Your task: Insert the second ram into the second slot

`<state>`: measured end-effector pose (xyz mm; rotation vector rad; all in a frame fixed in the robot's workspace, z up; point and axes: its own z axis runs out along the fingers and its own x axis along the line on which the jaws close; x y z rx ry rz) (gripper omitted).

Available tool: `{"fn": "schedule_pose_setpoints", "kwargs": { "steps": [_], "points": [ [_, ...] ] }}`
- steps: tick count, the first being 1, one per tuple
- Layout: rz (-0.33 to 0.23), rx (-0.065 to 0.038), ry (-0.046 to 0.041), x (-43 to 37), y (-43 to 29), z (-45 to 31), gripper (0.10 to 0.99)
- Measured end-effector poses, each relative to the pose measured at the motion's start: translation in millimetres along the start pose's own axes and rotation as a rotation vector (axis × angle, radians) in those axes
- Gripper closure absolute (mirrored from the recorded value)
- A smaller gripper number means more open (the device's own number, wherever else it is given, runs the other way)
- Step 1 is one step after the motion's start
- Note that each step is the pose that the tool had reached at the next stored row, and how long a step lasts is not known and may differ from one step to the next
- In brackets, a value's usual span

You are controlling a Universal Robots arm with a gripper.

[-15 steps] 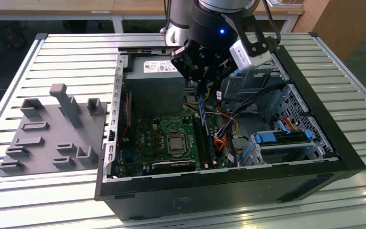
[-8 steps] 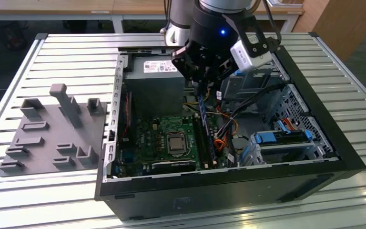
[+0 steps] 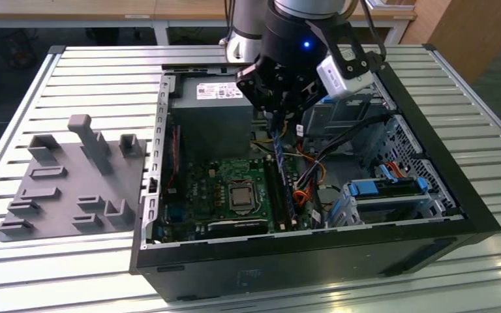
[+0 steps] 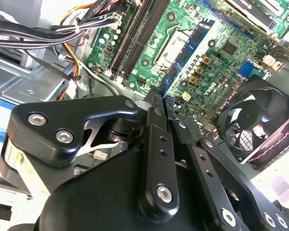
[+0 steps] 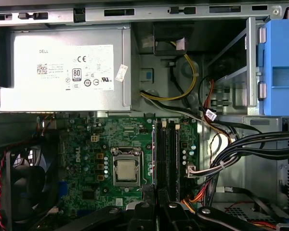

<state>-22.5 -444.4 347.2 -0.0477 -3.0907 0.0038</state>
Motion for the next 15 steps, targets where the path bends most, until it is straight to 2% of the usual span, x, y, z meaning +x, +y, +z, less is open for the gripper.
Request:
{"fn": "schedule_pose_setpoints", "kwargs": {
  "steps": [15],
  "points": [
    [0.0,-0.002,0.0,-3.7,0.1,1.9,0.949]
  ]
}}
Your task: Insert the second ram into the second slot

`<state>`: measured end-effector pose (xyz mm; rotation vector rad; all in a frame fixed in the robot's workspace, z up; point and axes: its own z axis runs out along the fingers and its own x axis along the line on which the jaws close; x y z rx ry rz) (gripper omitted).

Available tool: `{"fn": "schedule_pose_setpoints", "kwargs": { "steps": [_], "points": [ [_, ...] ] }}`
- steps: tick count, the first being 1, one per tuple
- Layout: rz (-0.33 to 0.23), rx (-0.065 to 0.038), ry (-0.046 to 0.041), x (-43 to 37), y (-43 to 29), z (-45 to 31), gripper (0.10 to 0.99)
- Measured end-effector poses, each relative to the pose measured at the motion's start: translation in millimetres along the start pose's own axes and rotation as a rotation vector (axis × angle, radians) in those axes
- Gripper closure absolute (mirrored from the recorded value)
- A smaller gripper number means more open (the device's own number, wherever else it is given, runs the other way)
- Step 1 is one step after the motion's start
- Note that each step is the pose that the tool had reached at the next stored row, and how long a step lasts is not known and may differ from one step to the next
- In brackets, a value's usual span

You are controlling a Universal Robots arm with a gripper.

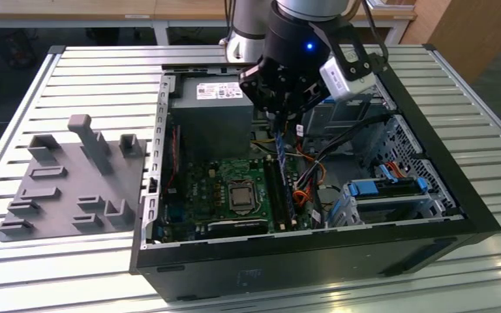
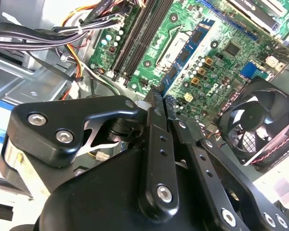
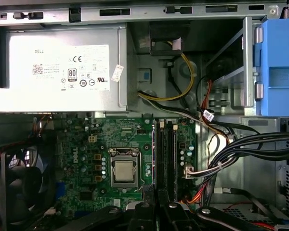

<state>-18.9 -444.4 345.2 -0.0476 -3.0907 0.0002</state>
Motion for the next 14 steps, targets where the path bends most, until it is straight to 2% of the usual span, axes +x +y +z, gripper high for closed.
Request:
{"fn": "schedule_pose_setpoints", "kwargs": {
  "steps": [14],
  "points": [
    [0.0,0.0,0.0,-2.8,0.1,2.2,0.949]
  ]
}}
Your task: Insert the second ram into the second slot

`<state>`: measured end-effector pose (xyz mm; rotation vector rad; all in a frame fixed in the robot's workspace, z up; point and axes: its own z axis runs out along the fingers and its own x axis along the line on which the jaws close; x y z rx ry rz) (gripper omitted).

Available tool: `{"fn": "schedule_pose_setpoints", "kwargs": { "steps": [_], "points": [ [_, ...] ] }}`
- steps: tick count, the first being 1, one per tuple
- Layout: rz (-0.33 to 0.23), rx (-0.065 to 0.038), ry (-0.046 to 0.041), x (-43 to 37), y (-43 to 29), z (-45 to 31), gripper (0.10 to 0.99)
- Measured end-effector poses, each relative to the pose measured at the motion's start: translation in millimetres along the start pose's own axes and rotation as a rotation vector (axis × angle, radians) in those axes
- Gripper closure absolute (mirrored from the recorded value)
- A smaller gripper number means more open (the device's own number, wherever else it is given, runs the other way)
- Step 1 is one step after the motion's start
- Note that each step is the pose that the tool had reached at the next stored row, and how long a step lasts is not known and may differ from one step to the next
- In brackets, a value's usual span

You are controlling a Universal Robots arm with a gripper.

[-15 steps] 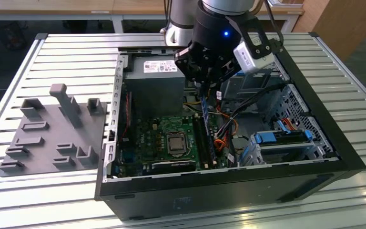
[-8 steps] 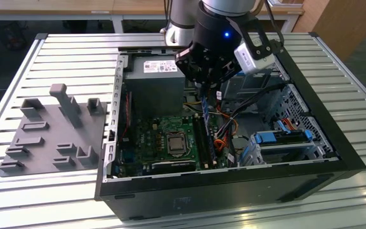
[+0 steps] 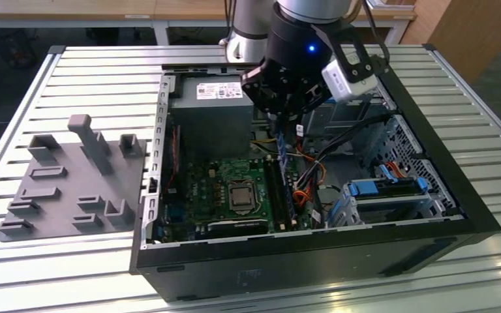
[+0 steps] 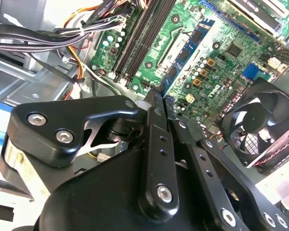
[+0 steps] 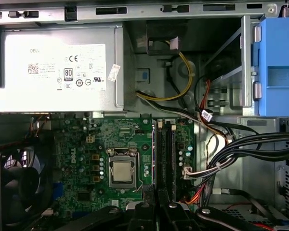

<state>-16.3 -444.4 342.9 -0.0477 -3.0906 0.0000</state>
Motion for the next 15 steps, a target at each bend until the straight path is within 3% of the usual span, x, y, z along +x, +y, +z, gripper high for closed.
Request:
{"fn": "schedule_pose_setpoints", "kwargs": {
  "steps": [15],
  "points": [
    [0.0,0.0,0.0,-3.4,0.2,2.1,0.949]
  ]
}}
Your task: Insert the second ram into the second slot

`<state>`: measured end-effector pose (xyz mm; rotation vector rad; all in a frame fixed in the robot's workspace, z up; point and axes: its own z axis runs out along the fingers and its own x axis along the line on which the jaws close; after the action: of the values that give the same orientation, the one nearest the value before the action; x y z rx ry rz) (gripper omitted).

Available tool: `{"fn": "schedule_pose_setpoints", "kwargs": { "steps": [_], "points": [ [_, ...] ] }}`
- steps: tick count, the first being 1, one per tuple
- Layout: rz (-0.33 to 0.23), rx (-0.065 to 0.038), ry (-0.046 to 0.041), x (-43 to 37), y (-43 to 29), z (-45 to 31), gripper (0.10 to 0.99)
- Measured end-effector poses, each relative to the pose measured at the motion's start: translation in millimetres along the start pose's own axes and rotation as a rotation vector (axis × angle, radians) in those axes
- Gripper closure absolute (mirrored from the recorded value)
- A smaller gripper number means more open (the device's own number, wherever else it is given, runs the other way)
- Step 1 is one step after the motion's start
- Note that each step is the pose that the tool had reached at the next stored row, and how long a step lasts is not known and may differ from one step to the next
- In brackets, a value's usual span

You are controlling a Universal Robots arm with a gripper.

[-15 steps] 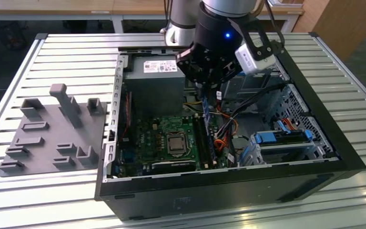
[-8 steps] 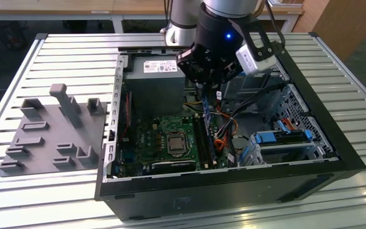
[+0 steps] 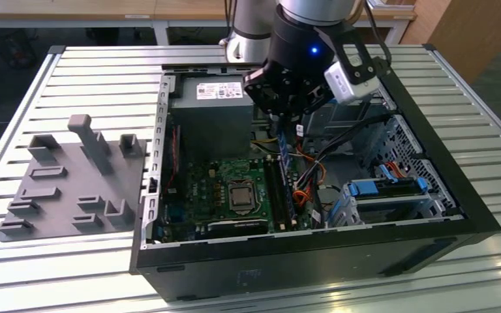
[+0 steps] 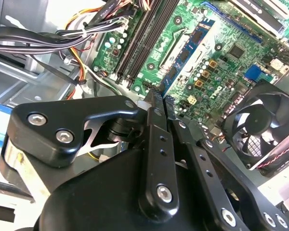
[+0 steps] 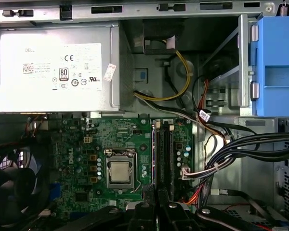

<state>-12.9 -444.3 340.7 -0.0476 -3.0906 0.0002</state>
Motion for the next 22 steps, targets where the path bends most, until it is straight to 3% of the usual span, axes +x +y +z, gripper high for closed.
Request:
{"fn": "schedule_pose_setpoints", "kwargs": {
  "steps": [22],
  "points": [
    [0.0,0.0,0.0,-4.7,0.2,2.8,0.949]
  ]
}}
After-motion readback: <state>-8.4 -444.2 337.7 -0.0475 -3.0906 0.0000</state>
